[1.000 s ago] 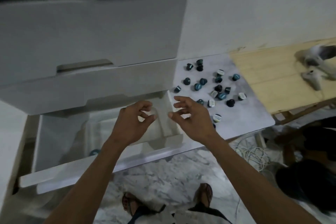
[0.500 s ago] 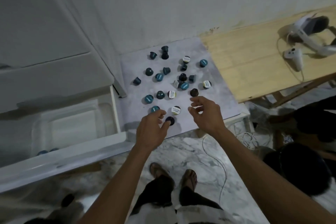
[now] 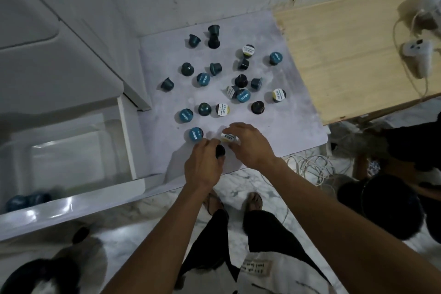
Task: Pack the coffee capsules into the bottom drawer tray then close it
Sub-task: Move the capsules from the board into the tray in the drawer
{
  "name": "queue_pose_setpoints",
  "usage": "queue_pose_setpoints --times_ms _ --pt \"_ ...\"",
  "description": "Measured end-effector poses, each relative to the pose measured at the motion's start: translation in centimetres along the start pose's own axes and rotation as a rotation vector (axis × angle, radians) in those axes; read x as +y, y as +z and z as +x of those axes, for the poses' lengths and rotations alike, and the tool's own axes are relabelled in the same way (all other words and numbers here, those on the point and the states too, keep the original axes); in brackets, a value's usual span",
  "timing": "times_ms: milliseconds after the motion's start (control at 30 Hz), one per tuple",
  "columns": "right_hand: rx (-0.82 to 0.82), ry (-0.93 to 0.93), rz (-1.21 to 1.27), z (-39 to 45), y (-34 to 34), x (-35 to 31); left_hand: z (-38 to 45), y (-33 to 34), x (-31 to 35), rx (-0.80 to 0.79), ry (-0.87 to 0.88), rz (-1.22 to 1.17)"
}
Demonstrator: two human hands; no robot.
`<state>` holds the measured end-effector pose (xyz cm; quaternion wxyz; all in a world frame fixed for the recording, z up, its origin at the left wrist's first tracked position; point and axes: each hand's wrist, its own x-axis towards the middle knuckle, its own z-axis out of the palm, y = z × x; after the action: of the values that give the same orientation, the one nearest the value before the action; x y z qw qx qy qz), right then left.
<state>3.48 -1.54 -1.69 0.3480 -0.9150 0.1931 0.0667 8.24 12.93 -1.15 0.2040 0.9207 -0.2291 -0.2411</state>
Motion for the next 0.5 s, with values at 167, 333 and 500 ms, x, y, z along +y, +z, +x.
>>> queue_pose_setpoints --times_ms 167,333,500 --pt "0.000 -0.102 -0.047 0.7 0.9 1.1 0.3 0.7 0.1 0.052 -0.011 -0.013" --pt "0.110 -0.123 -0.027 1.1 0.7 3.0 1.0 1.4 0.7 0.140 -0.008 -0.084" --pt "0.196 -0.147 -0.023 1.4 -0.2 5.1 1.5 2.1 1.0 0.259 0.041 -0.260"
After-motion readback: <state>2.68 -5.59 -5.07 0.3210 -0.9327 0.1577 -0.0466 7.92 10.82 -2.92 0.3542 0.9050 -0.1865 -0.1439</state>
